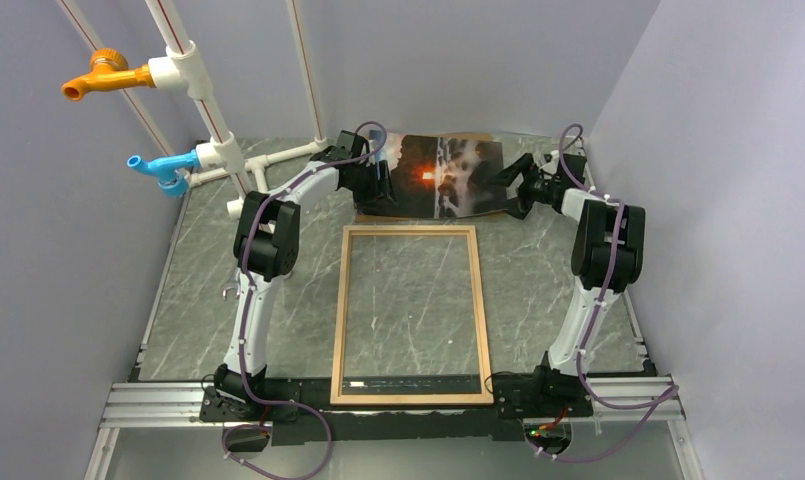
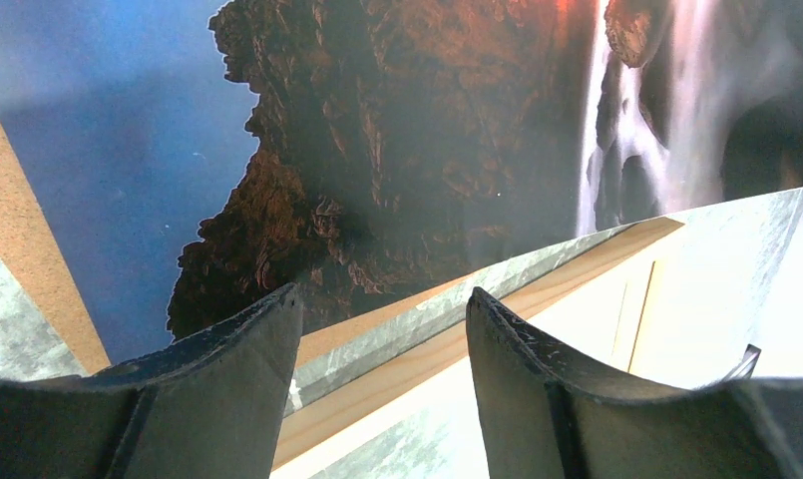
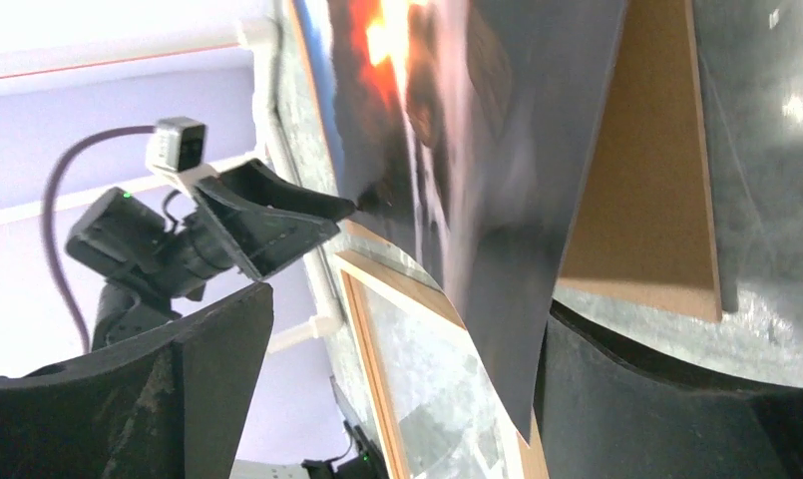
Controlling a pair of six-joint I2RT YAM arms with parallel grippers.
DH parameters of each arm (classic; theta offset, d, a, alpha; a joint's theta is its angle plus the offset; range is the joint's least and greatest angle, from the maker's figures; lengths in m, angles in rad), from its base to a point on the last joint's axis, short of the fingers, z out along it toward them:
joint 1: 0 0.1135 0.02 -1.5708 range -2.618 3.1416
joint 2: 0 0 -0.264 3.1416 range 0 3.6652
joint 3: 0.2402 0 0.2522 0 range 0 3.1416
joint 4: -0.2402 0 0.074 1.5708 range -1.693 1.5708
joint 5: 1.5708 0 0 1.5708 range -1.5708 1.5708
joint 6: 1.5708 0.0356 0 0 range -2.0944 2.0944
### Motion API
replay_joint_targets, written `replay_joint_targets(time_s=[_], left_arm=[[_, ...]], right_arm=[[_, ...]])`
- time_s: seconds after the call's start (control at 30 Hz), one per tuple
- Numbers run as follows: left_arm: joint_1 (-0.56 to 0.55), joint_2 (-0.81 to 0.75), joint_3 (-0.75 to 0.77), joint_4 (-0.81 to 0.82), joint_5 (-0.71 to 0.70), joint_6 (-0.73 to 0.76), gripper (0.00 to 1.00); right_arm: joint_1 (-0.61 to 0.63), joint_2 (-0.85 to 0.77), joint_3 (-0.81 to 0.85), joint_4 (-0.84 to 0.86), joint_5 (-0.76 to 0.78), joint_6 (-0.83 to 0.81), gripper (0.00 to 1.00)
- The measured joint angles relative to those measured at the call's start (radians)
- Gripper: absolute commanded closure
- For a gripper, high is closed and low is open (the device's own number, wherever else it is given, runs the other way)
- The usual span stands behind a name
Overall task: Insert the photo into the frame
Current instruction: Pick up the photo at the center of the board.
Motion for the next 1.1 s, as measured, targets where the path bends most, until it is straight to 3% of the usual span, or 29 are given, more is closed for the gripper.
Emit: replay_joint_targets(time_s=[0.2,0.37,0.47,0.6,0.7,0.9,1.1], left_arm=[[0.0,0.0,0.0,0.0,0.0,0.001,0.34],[0.0,0.0,0.0,0.0,0.0,0.002,0.34],[0.0,0.0,0.0,0.0,0.0,0.002,0.34],[0.0,0.0,0.0,0.0,0.0,0.002,0.34],[0.0,0.0,0.0,0.001,0.0,0.002,0.33],[-0.002,-0.053,-0.064,0.006,-0.003,0.006,0.25],[-0.044,-0.253,-0.227,-0.021,-0.024,0.024,0.17]], right_arm=[[-0.02,-0.013,-0.001,0.15,-0.02,0.066,0.08],[-0.017,0.007,-0.001,0.24,-0.035,0.123,0.21],[-0.013,0.024,-0.001,0.25,-0.034,0.134,0.41],[-0.002,0.032,-0.001,0.23,-0.032,0.121,0.84],[0.006,0.032,-0.001,0.196,-0.024,0.097,1.0],[0.013,-0.026,-0.032,0.108,0.021,0.07,1.0],[0.033,-0.32,-0.223,0.111,0.082,0.136,1.0]])
